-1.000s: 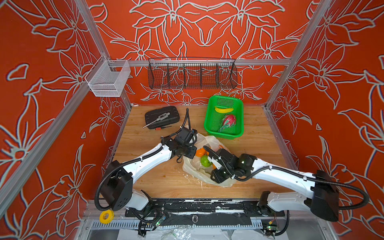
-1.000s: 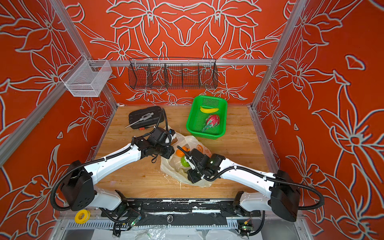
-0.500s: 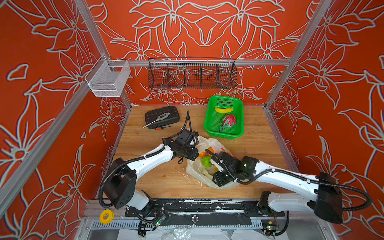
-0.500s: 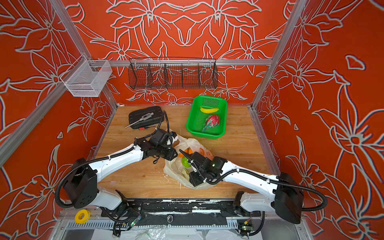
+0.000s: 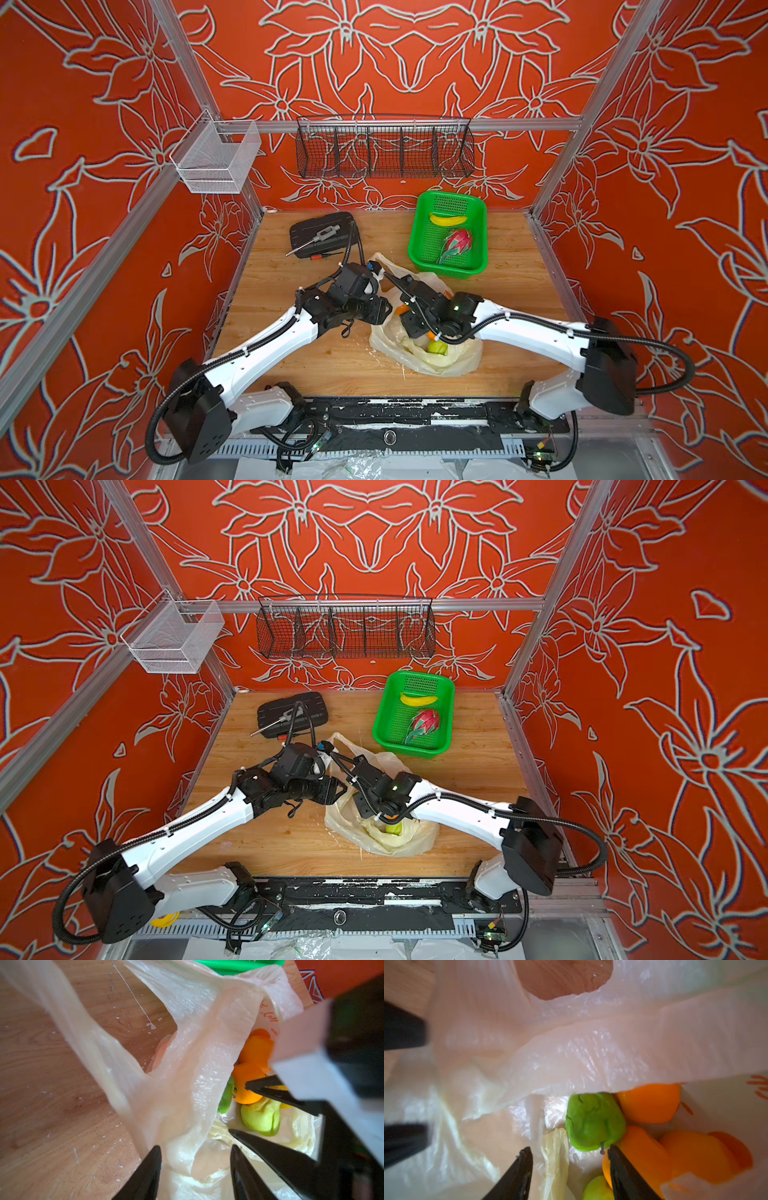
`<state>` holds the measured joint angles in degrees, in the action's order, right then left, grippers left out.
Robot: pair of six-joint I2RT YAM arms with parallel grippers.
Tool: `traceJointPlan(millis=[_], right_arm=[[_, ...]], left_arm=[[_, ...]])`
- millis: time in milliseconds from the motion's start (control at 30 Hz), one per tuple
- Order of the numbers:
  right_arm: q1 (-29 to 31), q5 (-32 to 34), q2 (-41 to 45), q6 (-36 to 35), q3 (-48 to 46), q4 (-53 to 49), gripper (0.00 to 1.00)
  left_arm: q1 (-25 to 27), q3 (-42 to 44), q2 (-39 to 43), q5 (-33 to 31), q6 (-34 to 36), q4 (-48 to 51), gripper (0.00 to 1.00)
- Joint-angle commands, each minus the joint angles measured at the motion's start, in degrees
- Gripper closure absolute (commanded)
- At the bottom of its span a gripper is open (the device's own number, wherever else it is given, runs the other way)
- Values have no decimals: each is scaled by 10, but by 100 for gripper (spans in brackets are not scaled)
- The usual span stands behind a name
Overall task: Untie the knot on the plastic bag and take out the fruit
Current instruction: 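Grasp the green pear with the right gripper while the left gripper holds the bag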
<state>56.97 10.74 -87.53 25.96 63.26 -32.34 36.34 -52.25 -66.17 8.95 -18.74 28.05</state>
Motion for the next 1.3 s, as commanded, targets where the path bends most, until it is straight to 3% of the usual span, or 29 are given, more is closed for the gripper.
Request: traceJointPlan(millis=[0, 133, 333, 567, 833, 1267], right_arm=[[-5, 42, -29, -24, 22, -22, 25], [-19, 39, -58, -26, 23, -32, 14], [-31, -3, -87, -30, 11, -3, 15], [-32, -50, -126, -23, 21, 8, 25], [-32, -64, -127, -9, 19, 17, 47], [-31, -108, 19, 16, -39, 47, 51]], left_arm=[[-3, 21, 40, -22, -20, 23, 44], [-3, 40, 69, -25, -30, 33, 43], [-3, 66, 80, -18, -38, 26, 41], [-3, 83, 74, -9, -43, 9, 41], [-4, 83, 69, -4, -40, -1, 41], [-5, 47, 86, -7, -28, 10, 40]])
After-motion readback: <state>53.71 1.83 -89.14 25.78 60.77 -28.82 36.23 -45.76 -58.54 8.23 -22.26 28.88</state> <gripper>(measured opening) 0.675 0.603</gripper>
